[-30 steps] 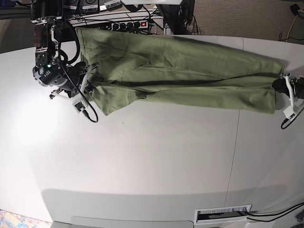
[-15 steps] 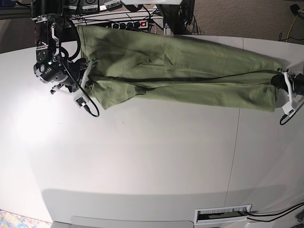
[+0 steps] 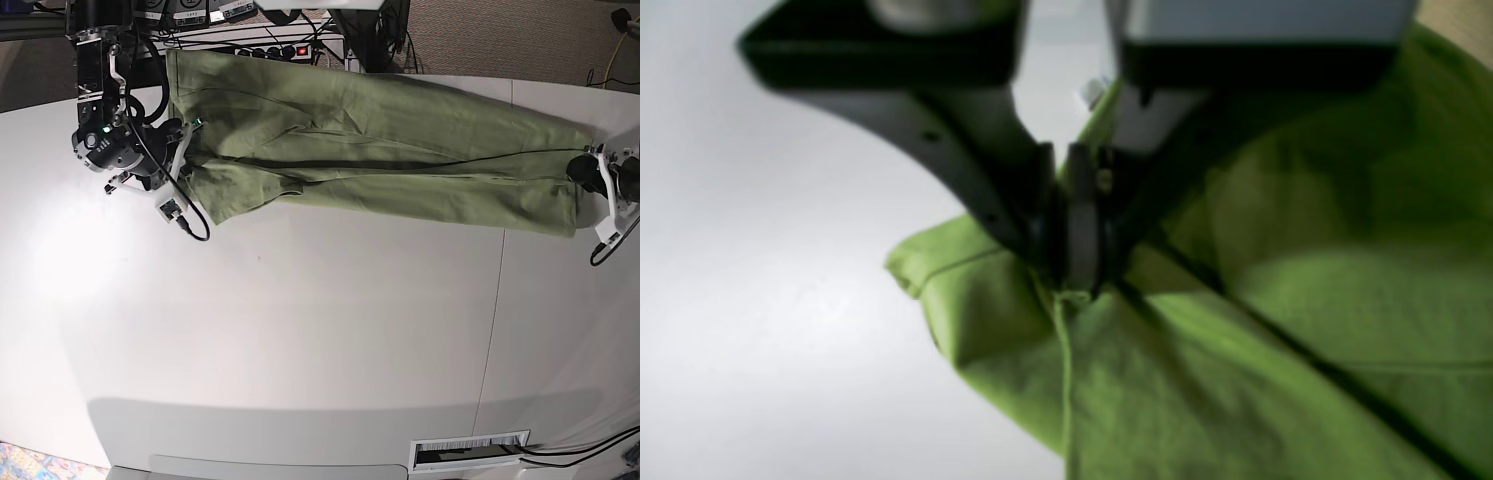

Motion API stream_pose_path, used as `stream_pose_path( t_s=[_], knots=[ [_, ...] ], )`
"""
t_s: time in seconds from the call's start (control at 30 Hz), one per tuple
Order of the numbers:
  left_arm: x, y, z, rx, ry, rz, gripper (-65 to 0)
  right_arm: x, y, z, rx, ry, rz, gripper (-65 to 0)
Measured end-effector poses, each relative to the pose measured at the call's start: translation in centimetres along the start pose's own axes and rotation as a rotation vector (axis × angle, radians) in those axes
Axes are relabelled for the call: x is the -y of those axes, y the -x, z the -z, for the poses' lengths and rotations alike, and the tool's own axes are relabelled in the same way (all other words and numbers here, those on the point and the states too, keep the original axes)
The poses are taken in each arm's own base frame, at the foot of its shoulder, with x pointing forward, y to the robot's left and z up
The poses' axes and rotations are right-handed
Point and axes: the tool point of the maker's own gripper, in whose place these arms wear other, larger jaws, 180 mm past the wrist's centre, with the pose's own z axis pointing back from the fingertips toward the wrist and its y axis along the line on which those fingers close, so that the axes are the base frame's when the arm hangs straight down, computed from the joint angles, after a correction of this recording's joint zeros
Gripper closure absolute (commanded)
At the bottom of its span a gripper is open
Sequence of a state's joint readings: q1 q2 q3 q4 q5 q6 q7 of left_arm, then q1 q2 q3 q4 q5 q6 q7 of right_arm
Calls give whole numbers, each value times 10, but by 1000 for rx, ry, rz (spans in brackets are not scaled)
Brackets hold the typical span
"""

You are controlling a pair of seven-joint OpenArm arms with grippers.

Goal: Fold the T-shirt properly
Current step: 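Fold the hem up toward the collar with both grippers, then lower the folded hem onto the shirt and release both grippers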

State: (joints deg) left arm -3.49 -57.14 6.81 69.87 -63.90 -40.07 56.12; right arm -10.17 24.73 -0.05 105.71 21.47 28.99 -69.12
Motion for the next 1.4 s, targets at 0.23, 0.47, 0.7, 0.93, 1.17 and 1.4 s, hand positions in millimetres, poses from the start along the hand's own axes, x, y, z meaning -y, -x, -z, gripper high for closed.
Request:
stream_pose_path(
  t_s=[0.23, 0.47, 0.7, 0.93, 1.17, 1.4],
  knots=[
    [23, -49, -16, 171, 62, 40, -202, 6, -20, -2, 79, 18, -5, -116],
    [60, -40, 22, 186, 171, 5, -49, 23, -56, -10, 166, 58, -10, -187],
    [91, -22, 60, 165, 236, -24, -49, 23, -52, -9, 147, 66, -11, -202],
    [93, -24, 63, 177, 232, -15, -49, 23, -59, -10, 180, 66, -12, -202],
    [92, -23, 64, 171, 221, -4, -49, -10, -14, 0, 51, -51, 33, -202],
    [91, -25, 64, 182, 217, -3, -49, -2, 2, 5, 18, 22, 1, -199]
  ],
)
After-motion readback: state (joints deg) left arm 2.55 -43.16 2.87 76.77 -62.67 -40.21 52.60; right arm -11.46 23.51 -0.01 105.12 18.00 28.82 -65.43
